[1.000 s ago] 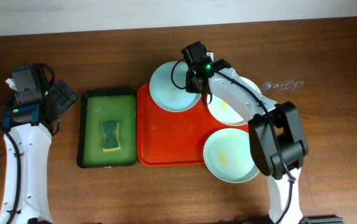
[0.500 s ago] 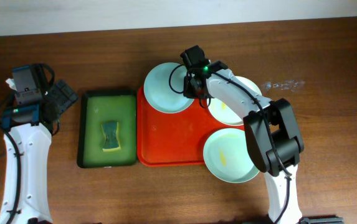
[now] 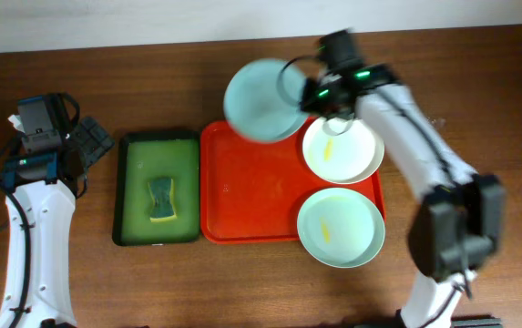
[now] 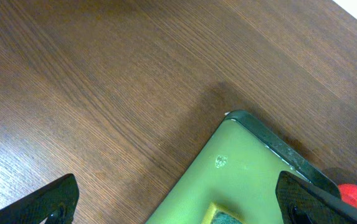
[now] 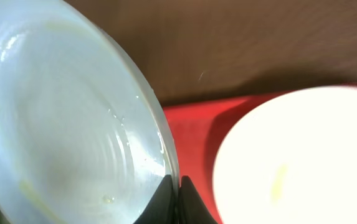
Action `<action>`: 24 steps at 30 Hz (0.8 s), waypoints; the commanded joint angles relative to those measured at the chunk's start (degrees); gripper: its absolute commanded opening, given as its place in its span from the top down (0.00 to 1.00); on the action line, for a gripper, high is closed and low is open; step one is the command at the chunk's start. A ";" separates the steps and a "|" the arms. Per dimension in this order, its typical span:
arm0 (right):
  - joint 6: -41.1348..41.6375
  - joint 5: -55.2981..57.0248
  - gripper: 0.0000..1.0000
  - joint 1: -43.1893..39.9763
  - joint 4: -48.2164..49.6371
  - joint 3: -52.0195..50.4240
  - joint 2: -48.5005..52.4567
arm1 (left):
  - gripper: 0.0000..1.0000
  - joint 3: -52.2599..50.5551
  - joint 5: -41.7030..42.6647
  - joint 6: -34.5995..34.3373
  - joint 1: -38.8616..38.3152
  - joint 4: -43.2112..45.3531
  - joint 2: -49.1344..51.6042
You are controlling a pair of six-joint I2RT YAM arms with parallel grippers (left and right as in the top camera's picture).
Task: Clean dirty plates on tray and stack at the side
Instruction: 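Carry the light-blue plate rightward off the red tray, then lower the light-blue plate onto the table right of the tray and release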
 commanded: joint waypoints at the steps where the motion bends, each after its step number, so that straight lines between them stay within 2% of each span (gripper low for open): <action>1: -3.23 -9.88 0.96 -12.59 -5.46 0.66 -4.85 | 0.01 0.81 -0.42 -0.70 0.24 0.09 -0.96; 3: -6.67 -9.90 0.96 -22.08 -11.34 0.63 -4.61 | 0.01 0.81 -0.42 -0.70 0.24 0.09 -0.96; 6: -11.85 -9.62 0.96 -41.59 -17.97 0.33 -4.57 | 0.01 0.81 -0.42 -0.70 0.24 0.09 -0.98; 8: -12.81 -1.90 0.96 -49.64 -19.61 -2.21 -4.55 | 0.01 0.81 -0.42 -0.70 0.24 0.09 -0.98; 12: -12.68 2.27 0.96 -51.95 -13.99 -13.73 -4.55 | 0.01 0.81 -0.42 -0.70 0.24 0.09 -0.98; 15: -12.31 0.20 0.96 -48.63 -2.89 -25.94 -4.55 | 0.01 0.81 -0.42 -0.70 0.24 0.09 -0.96; 18: -11.91 -1.14 0.95 -44.04 1.20 -29.09 -4.57 | 0.01 0.81 -0.42 -0.70 0.24 0.09 -0.96; 20: -12.00 -3.32 0.81 -42.62 0.94 -28.87 -4.57 | 0.01 0.81 -0.42 -0.70 0.24 0.09 -0.96; 21: -11.93 -3.91 0.55 -42.60 -0.04 -28.35 -4.57 | 0.01 0.81 -0.42 -0.70 0.24 0.09 -0.98; 22: -11.98 -3.91 0.46 -42.73 -1.86 -26.97 -4.59 | 0.01 0.81 -0.42 -0.70 0.24 0.09 -0.96; 24: -13.05 -3.74 0.43 -42.75 -10.54 -19.76 -4.59 | 0.01 0.81 -0.42 -0.70 0.24 0.09 -0.98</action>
